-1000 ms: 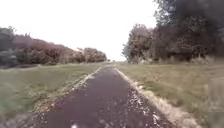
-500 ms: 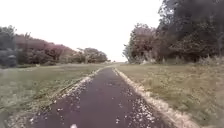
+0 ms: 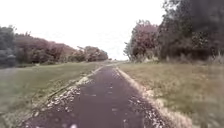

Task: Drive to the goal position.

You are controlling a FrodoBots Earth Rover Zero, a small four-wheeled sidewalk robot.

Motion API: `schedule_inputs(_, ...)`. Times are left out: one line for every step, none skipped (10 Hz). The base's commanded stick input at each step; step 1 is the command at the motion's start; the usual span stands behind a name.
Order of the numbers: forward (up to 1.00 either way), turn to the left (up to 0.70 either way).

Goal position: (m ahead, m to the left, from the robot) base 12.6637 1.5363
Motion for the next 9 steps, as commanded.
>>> schedule_inputs(1.00, 0.20)
schedule_inputs(1.00, 0.17)
schedule_inputs(1.00, 0.00)
schedule_inputs(1.00, 0.00)
schedule_inputs(1.00, 0.00)
schedule_inputs(1.00, 0.00)
schedule_inputs(1.00, 0.00)
schedule_inputs(1.00, 0.00)
schedule_inputs(1.00, 0.00)
